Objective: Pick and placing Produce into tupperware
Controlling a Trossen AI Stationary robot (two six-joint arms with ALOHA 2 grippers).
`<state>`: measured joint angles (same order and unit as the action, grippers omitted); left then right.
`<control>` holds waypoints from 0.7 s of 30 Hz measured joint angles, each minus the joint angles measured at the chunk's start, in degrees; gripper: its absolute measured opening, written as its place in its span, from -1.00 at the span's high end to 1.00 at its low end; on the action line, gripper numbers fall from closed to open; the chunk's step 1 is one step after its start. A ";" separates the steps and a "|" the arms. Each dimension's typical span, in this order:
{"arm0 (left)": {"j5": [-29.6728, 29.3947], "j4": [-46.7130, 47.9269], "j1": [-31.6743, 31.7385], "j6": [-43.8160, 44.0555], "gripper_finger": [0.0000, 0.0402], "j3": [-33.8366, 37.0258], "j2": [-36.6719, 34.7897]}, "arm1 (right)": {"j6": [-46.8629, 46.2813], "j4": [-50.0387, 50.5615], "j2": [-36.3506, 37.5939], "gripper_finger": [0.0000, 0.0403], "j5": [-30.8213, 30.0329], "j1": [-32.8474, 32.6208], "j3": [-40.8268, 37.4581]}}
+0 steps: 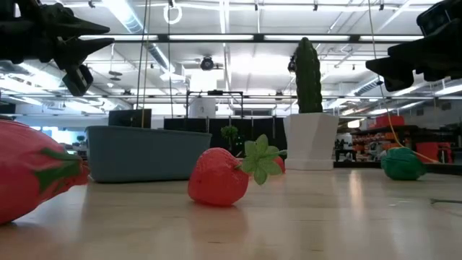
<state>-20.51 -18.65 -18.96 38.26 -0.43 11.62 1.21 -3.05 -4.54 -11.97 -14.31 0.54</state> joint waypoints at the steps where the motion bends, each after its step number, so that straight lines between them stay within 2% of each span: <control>1: 0.00 0.00 -0.02 0.00 0.64 0.00 -0.02 | 0.00 0.00 0.00 -0.28 0.00 0.00 0.00; 4: -0.02 0.07 0.13 -2.04 0.65 0.00 0.00 | 0.00 0.00 0.00 -0.28 0.01 0.00 0.00; 13: -0.82 2.23 0.26 -26.88 0.63 0.00 -0.02 | 0.00 0.00 0.00 -0.28 0.00 -0.02 0.00; 21: -1.87 1.67 0.26 -40.53 0.70 0.00 -0.02 | 0.00 0.00 0.02 -0.28 0.01 -0.01 0.00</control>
<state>-22.38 -16.98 -18.70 -2.27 -0.43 11.60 1.21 -3.05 -4.51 -11.96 -14.32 0.54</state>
